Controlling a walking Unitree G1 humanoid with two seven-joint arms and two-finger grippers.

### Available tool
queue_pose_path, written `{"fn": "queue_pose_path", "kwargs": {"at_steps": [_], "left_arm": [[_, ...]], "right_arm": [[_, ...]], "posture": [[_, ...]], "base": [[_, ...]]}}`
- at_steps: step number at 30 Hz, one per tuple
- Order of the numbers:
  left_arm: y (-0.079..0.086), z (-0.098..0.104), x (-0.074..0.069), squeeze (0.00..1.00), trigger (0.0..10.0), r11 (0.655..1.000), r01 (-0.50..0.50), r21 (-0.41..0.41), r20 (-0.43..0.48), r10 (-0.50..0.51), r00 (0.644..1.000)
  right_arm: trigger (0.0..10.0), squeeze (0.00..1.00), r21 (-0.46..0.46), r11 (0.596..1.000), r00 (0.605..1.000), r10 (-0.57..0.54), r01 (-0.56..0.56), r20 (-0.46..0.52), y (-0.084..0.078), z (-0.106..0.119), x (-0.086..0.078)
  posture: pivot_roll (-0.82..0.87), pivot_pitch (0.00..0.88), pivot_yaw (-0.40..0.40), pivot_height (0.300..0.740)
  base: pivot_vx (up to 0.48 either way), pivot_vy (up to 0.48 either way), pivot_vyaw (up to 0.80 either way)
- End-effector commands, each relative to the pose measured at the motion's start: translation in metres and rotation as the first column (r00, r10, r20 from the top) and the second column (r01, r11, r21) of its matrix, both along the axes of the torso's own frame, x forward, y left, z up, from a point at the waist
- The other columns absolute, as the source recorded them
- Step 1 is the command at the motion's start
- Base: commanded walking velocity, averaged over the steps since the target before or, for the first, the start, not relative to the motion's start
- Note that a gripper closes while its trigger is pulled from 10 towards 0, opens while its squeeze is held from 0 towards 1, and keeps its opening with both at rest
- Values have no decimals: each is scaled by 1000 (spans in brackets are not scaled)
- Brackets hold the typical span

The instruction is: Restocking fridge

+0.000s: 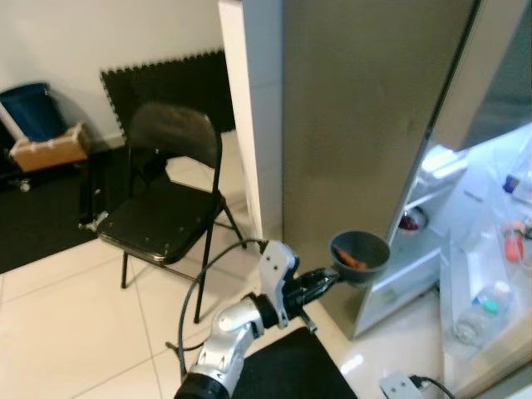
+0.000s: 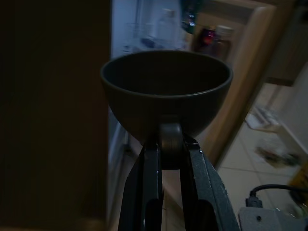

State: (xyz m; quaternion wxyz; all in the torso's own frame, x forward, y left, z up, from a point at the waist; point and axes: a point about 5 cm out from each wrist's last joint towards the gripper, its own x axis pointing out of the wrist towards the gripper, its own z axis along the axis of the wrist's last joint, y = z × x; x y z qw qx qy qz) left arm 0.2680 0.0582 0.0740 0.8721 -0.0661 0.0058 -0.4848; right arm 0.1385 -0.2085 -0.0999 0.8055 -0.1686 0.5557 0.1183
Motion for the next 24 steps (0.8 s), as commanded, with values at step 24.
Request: {"fn": "queue_pose_path", "kwargs": {"at_steps": [24], "left_arm": [[0,-1,-1,0,10000,1000,16,-2,1,-16,1000]], "right_arm": [[10000,0,-5,1000,999,2,-1,40,3,2,8]], "posture": [[8,0,-6,740]], "base": [[0,-112,232]]}}
